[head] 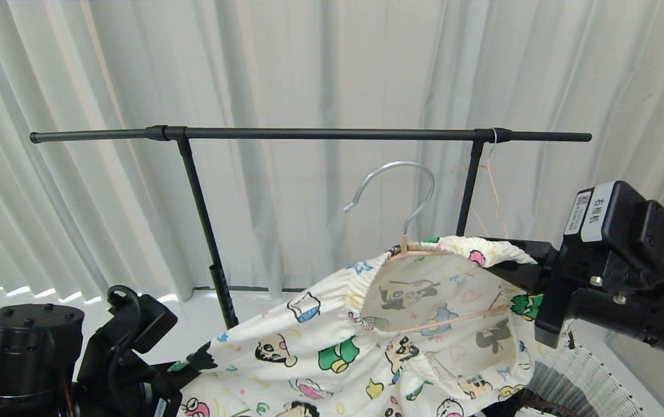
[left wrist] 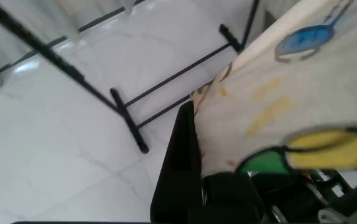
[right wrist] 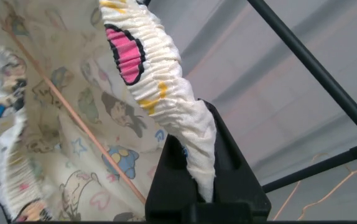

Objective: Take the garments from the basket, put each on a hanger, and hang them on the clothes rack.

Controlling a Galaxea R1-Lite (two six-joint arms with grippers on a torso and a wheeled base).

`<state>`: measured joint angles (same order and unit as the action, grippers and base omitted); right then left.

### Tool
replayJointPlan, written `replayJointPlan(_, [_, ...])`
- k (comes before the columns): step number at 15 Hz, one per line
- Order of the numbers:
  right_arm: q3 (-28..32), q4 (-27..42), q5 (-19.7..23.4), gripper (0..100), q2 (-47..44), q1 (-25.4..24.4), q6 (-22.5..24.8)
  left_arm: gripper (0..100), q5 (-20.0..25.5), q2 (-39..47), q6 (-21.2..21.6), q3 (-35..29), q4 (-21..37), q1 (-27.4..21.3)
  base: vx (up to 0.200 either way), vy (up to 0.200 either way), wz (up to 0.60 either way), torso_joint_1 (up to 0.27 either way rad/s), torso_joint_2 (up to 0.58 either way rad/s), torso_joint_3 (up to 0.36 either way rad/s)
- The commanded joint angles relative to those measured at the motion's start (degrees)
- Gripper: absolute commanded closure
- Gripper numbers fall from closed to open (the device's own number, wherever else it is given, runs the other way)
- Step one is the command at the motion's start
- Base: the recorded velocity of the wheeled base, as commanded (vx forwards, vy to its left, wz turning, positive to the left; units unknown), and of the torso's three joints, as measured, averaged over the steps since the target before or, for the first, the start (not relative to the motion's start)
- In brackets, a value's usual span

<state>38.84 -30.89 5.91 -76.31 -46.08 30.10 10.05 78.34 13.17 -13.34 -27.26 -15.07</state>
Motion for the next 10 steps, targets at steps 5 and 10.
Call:
replayJointPlan(5, [0.01, -0.13, -2.13, 100, -0.15, 0.03, -1.62, 100, -1.26, 1.12, 0.19, 0.07, 0.01, 1.36, 0.000, 0.000, 0.00, 0.000, 0.00, 0.000])
replayJointPlan(10, [0.01, -0.13, -3.01, 100, -0.42, 0.03, -5.31, 100, -1.26, -1.70, 0.28, 0.68, 0.01, -2.42, 0.000, 0.000, 0.00, 0.000, 0.00, 0.000])
